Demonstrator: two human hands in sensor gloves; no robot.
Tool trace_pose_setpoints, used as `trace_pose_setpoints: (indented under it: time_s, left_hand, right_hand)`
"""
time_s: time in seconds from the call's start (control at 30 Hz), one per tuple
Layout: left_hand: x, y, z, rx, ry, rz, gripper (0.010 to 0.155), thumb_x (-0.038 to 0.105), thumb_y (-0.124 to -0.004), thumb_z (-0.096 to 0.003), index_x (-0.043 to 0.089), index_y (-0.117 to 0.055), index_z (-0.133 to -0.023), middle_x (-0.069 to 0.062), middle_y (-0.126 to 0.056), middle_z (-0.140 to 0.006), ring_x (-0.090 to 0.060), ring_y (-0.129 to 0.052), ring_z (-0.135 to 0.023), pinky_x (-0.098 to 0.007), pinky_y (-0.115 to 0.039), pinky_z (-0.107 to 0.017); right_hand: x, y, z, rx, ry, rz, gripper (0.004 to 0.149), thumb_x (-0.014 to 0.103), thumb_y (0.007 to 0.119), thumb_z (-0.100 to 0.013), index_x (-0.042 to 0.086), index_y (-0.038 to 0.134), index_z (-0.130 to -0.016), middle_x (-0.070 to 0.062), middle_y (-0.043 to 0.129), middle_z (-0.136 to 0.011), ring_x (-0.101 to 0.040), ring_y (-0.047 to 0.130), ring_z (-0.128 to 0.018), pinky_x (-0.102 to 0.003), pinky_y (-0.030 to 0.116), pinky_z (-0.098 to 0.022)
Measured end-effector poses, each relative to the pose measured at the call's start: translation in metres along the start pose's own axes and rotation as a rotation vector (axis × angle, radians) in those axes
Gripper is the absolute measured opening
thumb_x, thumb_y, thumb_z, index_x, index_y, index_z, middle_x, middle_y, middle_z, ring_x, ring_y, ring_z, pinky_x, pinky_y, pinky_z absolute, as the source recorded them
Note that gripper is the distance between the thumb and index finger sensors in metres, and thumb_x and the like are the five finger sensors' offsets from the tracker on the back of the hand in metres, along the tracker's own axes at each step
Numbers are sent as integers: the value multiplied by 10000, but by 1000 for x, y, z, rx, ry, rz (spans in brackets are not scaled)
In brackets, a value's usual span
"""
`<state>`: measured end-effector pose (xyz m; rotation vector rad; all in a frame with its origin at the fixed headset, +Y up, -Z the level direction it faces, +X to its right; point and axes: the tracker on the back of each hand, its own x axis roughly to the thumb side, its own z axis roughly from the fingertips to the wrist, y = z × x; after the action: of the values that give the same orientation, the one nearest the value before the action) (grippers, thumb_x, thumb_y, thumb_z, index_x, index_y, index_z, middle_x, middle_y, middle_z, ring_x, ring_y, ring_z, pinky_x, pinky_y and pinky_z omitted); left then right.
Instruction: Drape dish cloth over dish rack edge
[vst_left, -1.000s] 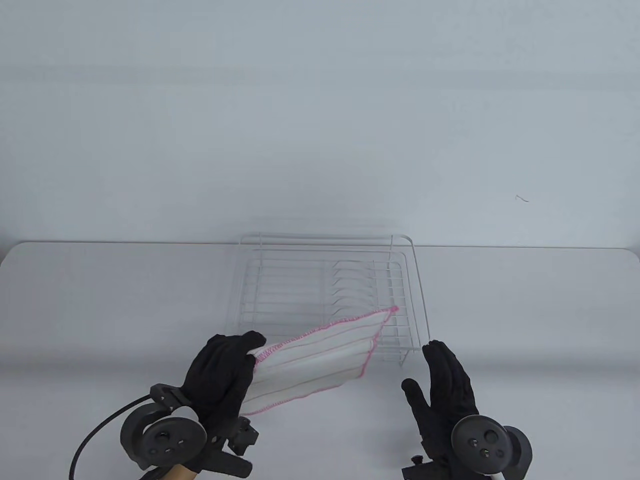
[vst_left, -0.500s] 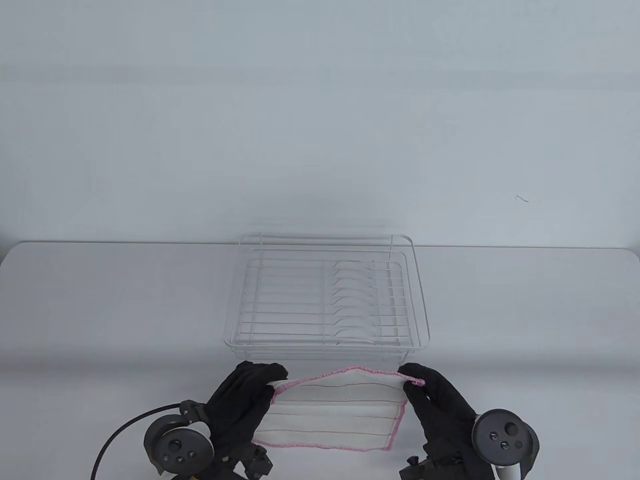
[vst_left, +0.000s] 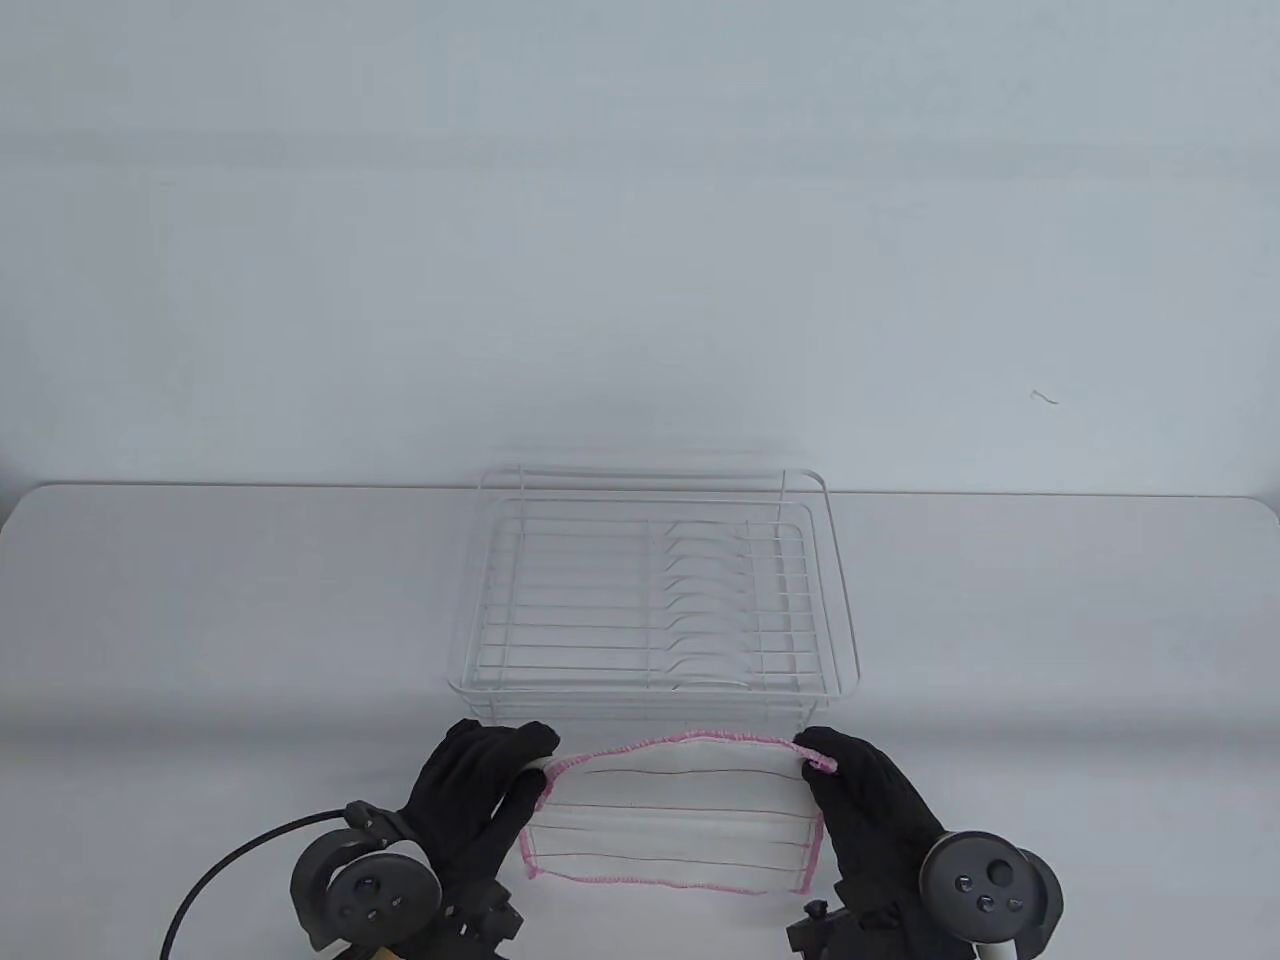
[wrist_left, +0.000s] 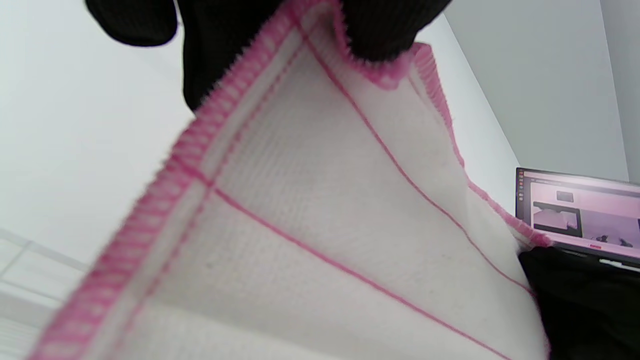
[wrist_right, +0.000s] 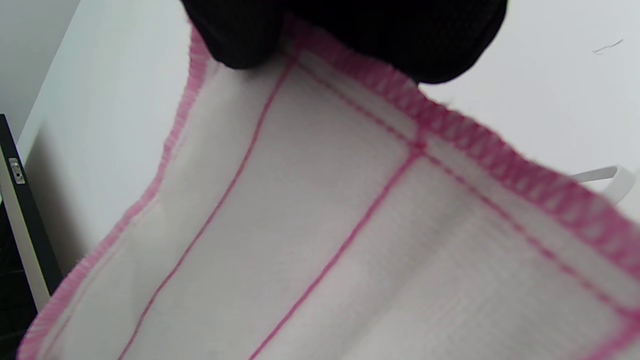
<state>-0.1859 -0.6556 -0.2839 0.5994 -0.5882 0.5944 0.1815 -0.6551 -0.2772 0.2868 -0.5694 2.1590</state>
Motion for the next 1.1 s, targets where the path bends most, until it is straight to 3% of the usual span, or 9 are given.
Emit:
trace_pose_setpoints:
  time_s: [0.2,0.47,0.77,1.1]
  left_hand:
    - [-3,5,-27,-54,44,-73,425,283,-666,-599,102,-726,-978,-140,-924,-776,-382,-910,-740,-660,-631,-639]
    - [-29,-7,-92,-228,144,-250,435,289,-668,-598,96,-720,-984,-140,-919,-757,-374,-904,-719,-648,-641,-637]
    - [-77,-66,-143,-452,257,-425,441,293,-669,-594,108,-716,-991,-133,-918,-758,-366,-897,-731,-663,-606,-659]
    - [-118,-120,-163,-668,397,-361,435,291,-682,-590,143,-719,-998,-117,-923,-791,-358,-895,-781,-737,-447,-690]
  right_hand:
    - [3,4,-22,30,68,50,356,361,654,-616,206,723,-929,-50,862,-852,-199,922,-676,-404,755,-532]
    - [1,10,-91,178,205,184,365,372,658,-620,179,756,-914,-78,890,-816,-217,940,-621,-404,763,-495]
    - [-35,49,-165,320,396,342,370,372,661,-621,164,770,-907,-95,902,-797,-226,948,-588,-403,764,-477]
    - [-87,90,-193,457,589,446,381,361,667,-624,139,782,-912,-144,913,-797,-279,955,-587,-434,759,-476]
